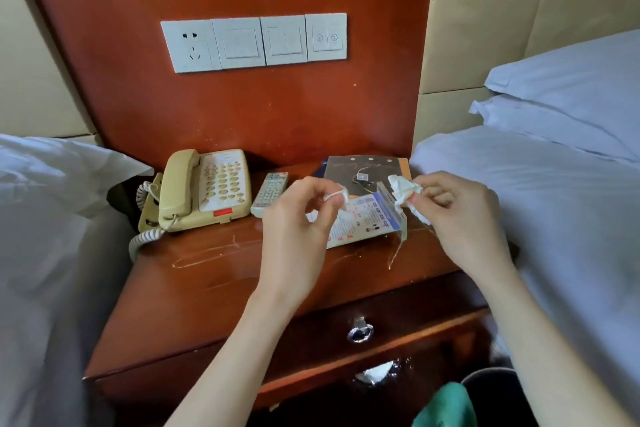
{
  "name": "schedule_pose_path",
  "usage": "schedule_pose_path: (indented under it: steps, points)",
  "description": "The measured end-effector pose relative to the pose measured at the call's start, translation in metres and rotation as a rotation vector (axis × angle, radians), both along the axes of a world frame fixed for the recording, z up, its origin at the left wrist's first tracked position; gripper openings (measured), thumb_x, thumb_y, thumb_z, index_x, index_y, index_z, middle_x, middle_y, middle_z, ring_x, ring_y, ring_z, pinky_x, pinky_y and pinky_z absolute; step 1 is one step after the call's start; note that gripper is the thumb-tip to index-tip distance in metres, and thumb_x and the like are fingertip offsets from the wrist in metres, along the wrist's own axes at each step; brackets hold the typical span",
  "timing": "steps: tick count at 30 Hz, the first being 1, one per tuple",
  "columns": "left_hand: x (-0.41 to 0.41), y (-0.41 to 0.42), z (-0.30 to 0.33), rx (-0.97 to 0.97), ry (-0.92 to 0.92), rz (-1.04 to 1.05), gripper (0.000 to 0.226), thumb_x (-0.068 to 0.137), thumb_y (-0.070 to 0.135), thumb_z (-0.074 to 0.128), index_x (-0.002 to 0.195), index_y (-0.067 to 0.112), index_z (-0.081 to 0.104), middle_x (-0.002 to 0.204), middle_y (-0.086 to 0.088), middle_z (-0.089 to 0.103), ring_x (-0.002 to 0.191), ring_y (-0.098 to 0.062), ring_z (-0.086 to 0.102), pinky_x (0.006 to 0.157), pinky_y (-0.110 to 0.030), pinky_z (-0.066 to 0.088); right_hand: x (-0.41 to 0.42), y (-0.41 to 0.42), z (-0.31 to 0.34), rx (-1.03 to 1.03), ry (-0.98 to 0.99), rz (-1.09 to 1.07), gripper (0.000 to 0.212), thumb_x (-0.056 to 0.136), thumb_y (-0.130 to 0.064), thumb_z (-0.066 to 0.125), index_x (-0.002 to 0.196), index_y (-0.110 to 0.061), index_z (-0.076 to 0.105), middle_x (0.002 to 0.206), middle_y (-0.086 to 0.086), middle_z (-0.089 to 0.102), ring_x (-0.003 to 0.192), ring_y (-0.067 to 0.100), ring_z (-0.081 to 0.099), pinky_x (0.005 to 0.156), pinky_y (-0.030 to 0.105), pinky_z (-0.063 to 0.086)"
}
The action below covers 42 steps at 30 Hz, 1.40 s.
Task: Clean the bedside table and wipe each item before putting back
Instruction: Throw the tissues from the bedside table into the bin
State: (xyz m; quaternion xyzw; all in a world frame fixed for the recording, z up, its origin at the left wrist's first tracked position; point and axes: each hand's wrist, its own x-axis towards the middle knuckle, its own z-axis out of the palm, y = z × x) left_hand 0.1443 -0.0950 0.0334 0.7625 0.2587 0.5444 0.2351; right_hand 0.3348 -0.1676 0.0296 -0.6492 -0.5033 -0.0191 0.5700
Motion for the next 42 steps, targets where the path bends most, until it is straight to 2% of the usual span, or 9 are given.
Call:
schedule_pose_path:
  steps: [3, 7, 11, 14, 19, 25, 31, 36, 42]
  points:
    - [0.004, -0.017, -0.017, 0.007, 0.058, -0.044, 0.01, 0.088, 0.015, 0.066, 0.082, 0.023, 0.065, 0.085, 0.015, 0.067, 0.081, -0.005, 0.062, 0.071, -0.012, 0.044, 0.004, -0.031, -0.024, 0.0, 0.04, -0.047, 0.032, 0.076, -0.02, 0.067, 0.078, -0.052, 0.065, 0.07, -0.024, 0.067, 0.061, -0.004, 0.063, 0.058, 0.01, 0.047]
    - [0.015, -0.04, -0.041, -0.094, 0.059, -0.158, 0.015, 0.088, 0.011, 0.067, 0.08, 0.024, 0.065, 0.086, 0.018, 0.068, 0.079, -0.005, 0.063, 0.07, -0.01, 0.044, 0.011, -0.066, -0.057, -0.047, 0.154, -0.103, 0.019, 0.073, -0.033, 0.065, 0.088, -0.044, 0.067, 0.078, -0.016, 0.072, 0.072, 0.006, 0.068, 0.072, 0.031, 0.054]
    - [0.033, -0.061, -0.067, -0.172, 0.11, -0.278, 0.014, 0.088, 0.011, 0.066, 0.08, 0.022, 0.066, 0.09, 0.015, 0.069, 0.079, -0.008, 0.064, 0.069, -0.011, 0.045, 0.017, -0.097, -0.081, -0.09, 0.159, -0.161, 0.016, 0.073, -0.039, 0.062, 0.086, -0.047, 0.067, 0.078, -0.021, 0.071, 0.074, 0.004, 0.068, 0.07, 0.027, 0.053]
    - [0.049, -0.073, -0.09, -0.238, 0.264, -0.376, 0.015, 0.09, 0.016, 0.063, 0.08, 0.027, 0.066, 0.087, 0.014, 0.067, 0.077, -0.008, 0.062, 0.07, -0.018, 0.047, 0.027, -0.116, -0.105, -0.168, 0.165, -0.235, 0.024, 0.078, -0.026, 0.07, 0.078, -0.049, 0.066, 0.075, -0.021, 0.07, 0.07, 0.002, 0.066, 0.063, 0.016, 0.047]
    - [0.076, -0.091, -0.129, -0.329, 0.444, -0.471, 0.019, 0.091, 0.018, 0.062, 0.076, 0.03, 0.064, 0.08, 0.013, 0.065, 0.066, -0.002, 0.057, 0.066, -0.024, 0.046, 0.043, -0.15, -0.143, -0.346, 0.162, -0.35, 0.032, 0.08, -0.015, 0.071, 0.069, -0.044, 0.061, 0.069, -0.013, 0.07, 0.074, 0.013, 0.067, 0.069, 0.027, 0.049]
    - [0.102, -0.108, -0.169, -0.371, 0.631, -0.504, 0.013, 0.09, 0.022, 0.058, 0.081, 0.029, 0.064, 0.076, 0.008, 0.065, 0.069, -0.008, 0.057, 0.072, -0.039, 0.049, 0.052, -0.183, -0.176, -0.581, 0.089, -0.392, 0.015, 0.081, -0.013, 0.068, 0.091, -0.023, 0.074, 0.085, -0.004, 0.074, 0.081, 0.018, 0.067, 0.076, 0.035, 0.052]
    - [0.114, -0.119, -0.2, -0.403, 0.787, -0.573, 0.013, 0.092, 0.028, 0.058, 0.097, 0.04, 0.061, 0.091, 0.015, 0.066, 0.082, -0.01, 0.061, 0.079, -0.04, 0.051, 0.058, -0.2, -0.19, -0.745, 0.097, -0.382, 0.021, 0.082, -0.013, 0.065, 0.097, -0.027, 0.072, 0.091, -0.006, 0.071, 0.082, 0.016, 0.063, 0.076, 0.036, 0.052]
    - [0.115, -0.118, -0.207, -0.434, 0.918, -0.614, 0.037, 0.089, 0.02, 0.056, 0.116, 0.045, 0.056, 0.095, 0.022, 0.065, 0.087, -0.01, 0.062, 0.082, -0.041, 0.053, 0.057, -0.202, -0.194, -0.745, 0.138, -0.372, 0.027, 0.081, -0.016, 0.071, 0.106, -0.027, 0.07, 0.095, -0.01, 0.069, 0.081, 0.013, 0.063, 0.081, 0.037, 0.052]
    - [0.103, -0.109, -0.193, -0.461, 0.816, -0.553, 0.02, 0.095, 0.022, 0.055, 0.109, 0.034, 0.063, 0.092, 0.016, 0.066, 0.077, -0.01, 0.062, 0.078, -0.035, 0.052, 0.057, -0.194, -0.189, -0.601, 0.233, -0.336, 0.019, 0.082, -0.011, 0.07, 0.096, -0.023, 0.074, 0.082, -0.013, 0.07, 0.073, 0.004, 0.063, 0.073, 0.019, 0.05]
